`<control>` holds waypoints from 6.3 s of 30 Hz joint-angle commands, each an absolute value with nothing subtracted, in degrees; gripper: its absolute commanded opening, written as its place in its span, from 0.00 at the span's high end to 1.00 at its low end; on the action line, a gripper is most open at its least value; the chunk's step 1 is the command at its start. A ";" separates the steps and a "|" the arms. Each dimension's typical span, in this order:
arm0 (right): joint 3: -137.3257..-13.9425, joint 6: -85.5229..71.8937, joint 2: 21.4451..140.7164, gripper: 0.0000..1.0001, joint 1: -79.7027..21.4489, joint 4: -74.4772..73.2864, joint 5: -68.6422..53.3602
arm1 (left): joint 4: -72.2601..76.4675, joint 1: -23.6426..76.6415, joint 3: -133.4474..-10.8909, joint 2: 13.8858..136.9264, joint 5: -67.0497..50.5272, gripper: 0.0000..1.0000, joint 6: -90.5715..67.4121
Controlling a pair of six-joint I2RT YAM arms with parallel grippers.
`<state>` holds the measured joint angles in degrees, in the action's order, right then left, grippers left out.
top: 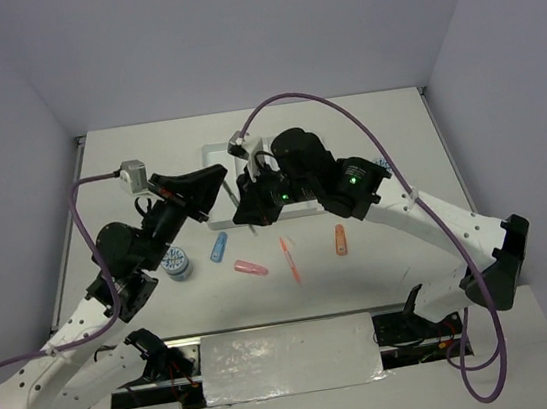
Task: Sort the stationery into containers
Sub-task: Close the pen cap on the pen, then place the pen in the storage box, then pick up the pen from the center of the board, then pick up the pen cap from the center of the board.
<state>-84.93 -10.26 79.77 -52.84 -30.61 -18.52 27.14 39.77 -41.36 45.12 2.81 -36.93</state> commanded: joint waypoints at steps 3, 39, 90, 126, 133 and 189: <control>-86.41 -10.46 75.24 1.00 -50.62 -0.18 -13.62 | 0.01 44.47 -44.55 46.41 -9.77 1.00 -32.96; -88.68 -15.20 109.94 0.91 -20.13 -33.66 11.60 | -47.38 44.38 -60.31 31.56 29.00 0.01 -26.02; -59.15 -29.35 99.40 0.55 -55.37 -26.11 13.45 | -44.74 44.12 -53.17 34.28 34.10 0.01 -31.73; -49.30 -41.75 45.19 1.00 -48.44 -51.85 30.41 | -31.29 52.81 -63.88 81.08 28.30 0.07 -73.99; -50.01 -37.71 41.39 1.00 -46.14 -52.74 28.66 | -38.67 56.07 -79.43 99.48 32.08 0.19 -82.26; -36.32 -29.88 32.35 1.00 -46.23 -32.01 6.78 | -32.09 54.84 -75.95 96.92 29.42 1.00 -74.45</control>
<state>-40.21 -31.31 34.20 -46.35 -41.45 14.04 -35.09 54.68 -77.80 110.10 25.54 -78.17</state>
